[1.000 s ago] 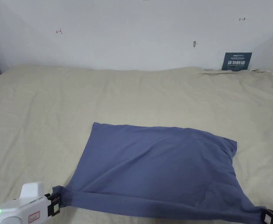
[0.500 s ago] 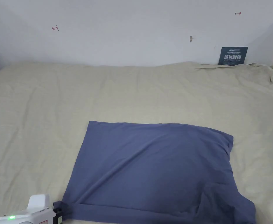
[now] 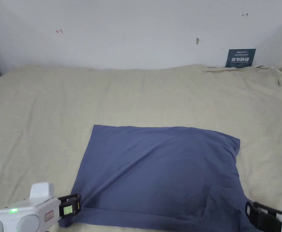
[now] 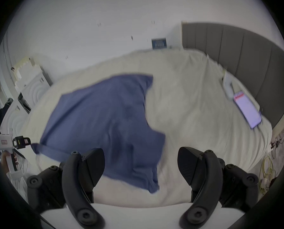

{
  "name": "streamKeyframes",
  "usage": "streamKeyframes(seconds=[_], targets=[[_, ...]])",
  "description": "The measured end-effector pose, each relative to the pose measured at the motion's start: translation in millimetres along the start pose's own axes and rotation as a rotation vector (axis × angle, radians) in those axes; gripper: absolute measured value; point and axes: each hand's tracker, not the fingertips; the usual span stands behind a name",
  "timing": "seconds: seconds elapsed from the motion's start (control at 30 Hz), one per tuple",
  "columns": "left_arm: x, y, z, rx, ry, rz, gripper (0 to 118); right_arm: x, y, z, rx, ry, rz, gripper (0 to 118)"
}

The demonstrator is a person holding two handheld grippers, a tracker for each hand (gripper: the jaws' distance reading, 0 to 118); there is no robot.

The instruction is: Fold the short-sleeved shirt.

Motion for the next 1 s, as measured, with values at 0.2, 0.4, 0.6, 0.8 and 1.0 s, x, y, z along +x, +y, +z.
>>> streamKeyframes(seconds=[0.2, 0.4, 0.6, 0.8, 1.0], targets=[[14, 33, 22, 0.153, -0.017, -0.042, 108, -25, 41, 25, 0.19, 0.014, 0.064, 93], [39, 50, 44, 0.324, 0.009, -0.052, 84, -62, 47, 41, 0.311, -0.056, 0.148, 89], [46, 39, 38, 0.412, -0.027, -0.081, 15, -77, 38, 44, 0.378, -0.081, 0.188, 14], [46, 34, 32, 0.343, -0.068, -0.06, 0, -76, 37, 44, 0.393, -0.053, 0.208, 1], [34, 32, 21, 0.137, -0.099, 0.002, 0, -72, 38, 44, 0.388, -0.042, 0.204, 1]])
